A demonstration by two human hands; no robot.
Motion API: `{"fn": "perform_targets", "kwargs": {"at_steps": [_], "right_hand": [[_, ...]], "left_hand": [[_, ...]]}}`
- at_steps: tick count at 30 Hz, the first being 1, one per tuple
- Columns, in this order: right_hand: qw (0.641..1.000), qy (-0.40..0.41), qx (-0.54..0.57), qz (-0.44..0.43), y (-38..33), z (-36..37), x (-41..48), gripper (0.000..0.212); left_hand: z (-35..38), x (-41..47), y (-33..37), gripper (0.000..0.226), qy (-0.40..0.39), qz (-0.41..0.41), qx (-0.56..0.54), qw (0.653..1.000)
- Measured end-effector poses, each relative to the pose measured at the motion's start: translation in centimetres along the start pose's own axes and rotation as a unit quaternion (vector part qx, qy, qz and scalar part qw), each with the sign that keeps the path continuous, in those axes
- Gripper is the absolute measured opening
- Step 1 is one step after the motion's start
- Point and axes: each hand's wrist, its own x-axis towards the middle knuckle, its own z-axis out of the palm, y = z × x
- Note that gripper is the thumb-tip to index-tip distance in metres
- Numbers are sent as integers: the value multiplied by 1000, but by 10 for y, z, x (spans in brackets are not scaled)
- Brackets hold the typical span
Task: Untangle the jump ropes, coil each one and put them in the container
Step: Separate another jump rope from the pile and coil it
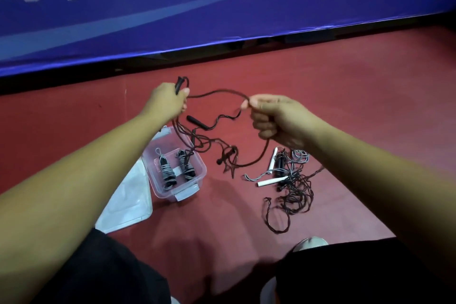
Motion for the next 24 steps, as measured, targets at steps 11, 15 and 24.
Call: {"fn": "perform_targets", "kwargs": {"at_steps": [11, 15, 24], "right_hand": [[991, -67, -76, 92, -28, -3, 6, 24], [964, -119, -195, 139, -7, -27, -7, 24], [988, 31, 145, 50, -7, -21, 7, 32]], "left_hand": [[23, -64, 59, 21, -263, 161, -174, 935], [3, -36, 58, 30, -103, 65, -338, 933], [5, -13, 19, 30, 18, 54, 93, 994]]}}
